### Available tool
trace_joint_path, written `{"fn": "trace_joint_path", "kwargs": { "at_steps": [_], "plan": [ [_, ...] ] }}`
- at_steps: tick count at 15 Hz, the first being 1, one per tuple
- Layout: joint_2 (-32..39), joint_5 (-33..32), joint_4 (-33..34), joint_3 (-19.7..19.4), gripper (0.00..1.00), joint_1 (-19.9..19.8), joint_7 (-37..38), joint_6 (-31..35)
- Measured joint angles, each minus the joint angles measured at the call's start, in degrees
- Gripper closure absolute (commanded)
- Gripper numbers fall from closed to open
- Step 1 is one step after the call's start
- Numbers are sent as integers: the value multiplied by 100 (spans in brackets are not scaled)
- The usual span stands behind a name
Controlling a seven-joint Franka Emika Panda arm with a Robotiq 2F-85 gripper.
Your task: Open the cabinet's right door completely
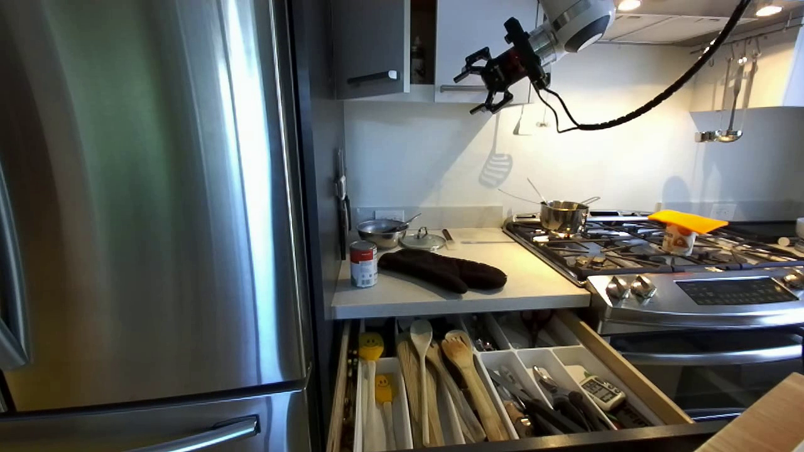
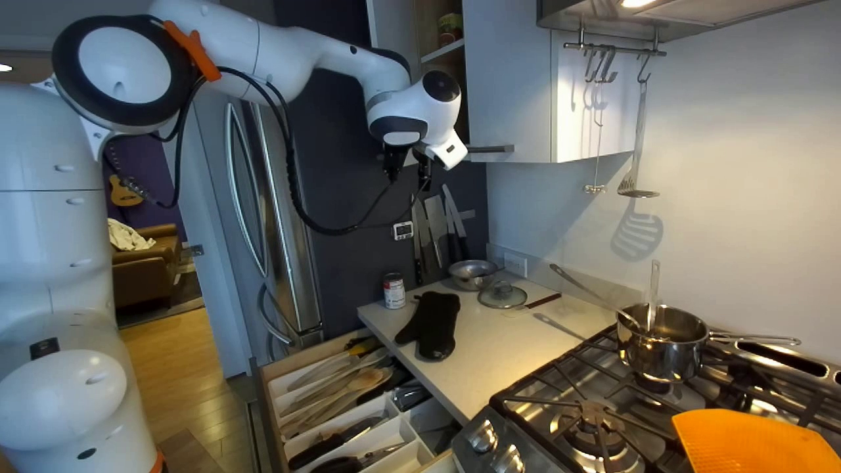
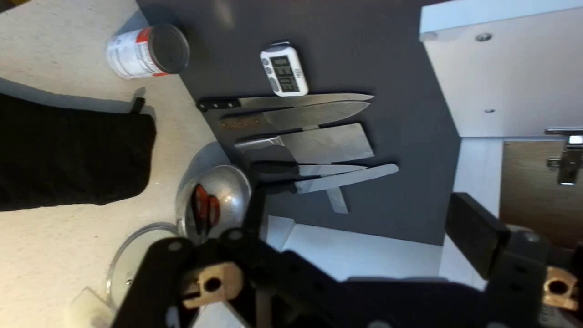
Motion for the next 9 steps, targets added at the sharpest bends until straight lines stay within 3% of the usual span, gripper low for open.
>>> {"fn": "trace_joint_path", "kwargs": {
  "at_steps": [9],
  "plan": [
    [362,3685,81,66,0,-18,-2554,663]
  ]
}}
